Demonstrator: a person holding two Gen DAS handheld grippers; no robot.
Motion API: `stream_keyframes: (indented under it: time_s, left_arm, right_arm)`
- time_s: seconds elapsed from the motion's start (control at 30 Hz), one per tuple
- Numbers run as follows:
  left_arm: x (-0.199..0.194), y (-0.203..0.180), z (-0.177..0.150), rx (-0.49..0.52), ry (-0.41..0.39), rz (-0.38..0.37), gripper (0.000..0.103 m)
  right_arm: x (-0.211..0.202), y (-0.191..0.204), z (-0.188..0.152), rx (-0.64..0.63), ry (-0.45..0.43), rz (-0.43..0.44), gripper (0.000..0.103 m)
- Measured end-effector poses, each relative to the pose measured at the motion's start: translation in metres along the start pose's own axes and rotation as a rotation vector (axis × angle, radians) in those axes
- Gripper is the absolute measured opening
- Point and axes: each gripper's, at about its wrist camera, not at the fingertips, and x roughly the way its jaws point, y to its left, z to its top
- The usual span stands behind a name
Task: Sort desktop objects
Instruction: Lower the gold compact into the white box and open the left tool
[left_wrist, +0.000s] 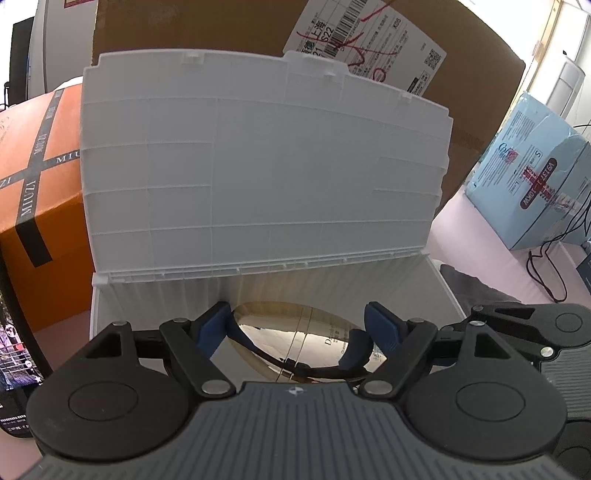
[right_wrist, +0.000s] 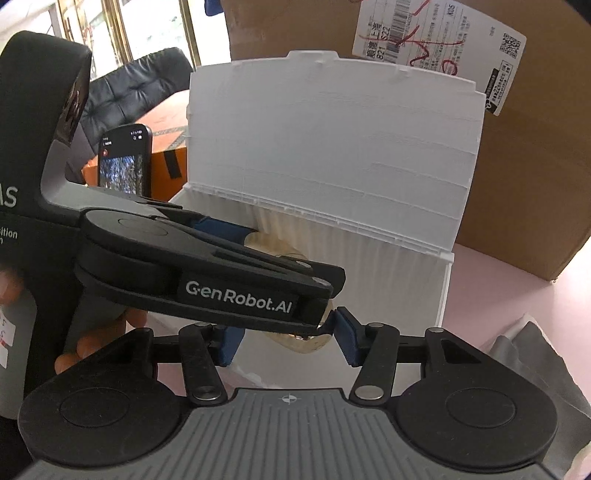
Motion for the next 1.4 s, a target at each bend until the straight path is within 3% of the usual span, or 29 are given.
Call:
stream_keyframes:
  time_s: [0.27, 0.67, 0.8, 0.87, 1.0, 1.23, 1.4]
  left_arm:
    - [0.001, 0.002, -0.001, 0.005, 0.003, 0.002, 0.078]
    - [-0.004, 0.003, -0.002, 0.018, -0.014, -0.003, 0.081]
    - [-0.005, 0.003, -0.001, 0.017, -0.016, -0.006, 0.082]
    - [-0.006, 0.002, -0.002, 0.019, -0.025, -0.012, 0.084]
    - [-0.012, -0.002, -0.002, 0.022, -0.054, -0.023, 0.087]
    - [-0.032, -0.004, -0.002, -0.01, -0.139, -0.069, 0.103]
    - [-0.046, -0.017, -0.005, 0.018, -0.184, -0.094, 0.103]
  right_arm:
    - [0.005, 0.0, 0.006, -0.006, 0.051, 0.006, 0.05]
    - [0.008, 0.006, 0.006, -0.001, 0.049, 0.002, 0.052]
    - [0.009, 0.003, 0.007, -0.005, 0.028, -0.022, 0.077]
    - [0.01, 0.001, 0.007, -0.006, 0.014, -0.037, 0.082]
    - [0.008, 0.003, 0.009, -0.007, -0.038, -0.076, 0.098]
    - [-0.015, 0.002, 0.002, 0.038, -0.217, -0.079, 0.103]
    - [-0.026, 0.004, -0.011, 0.081, -0.312, -0.12, 0.103]
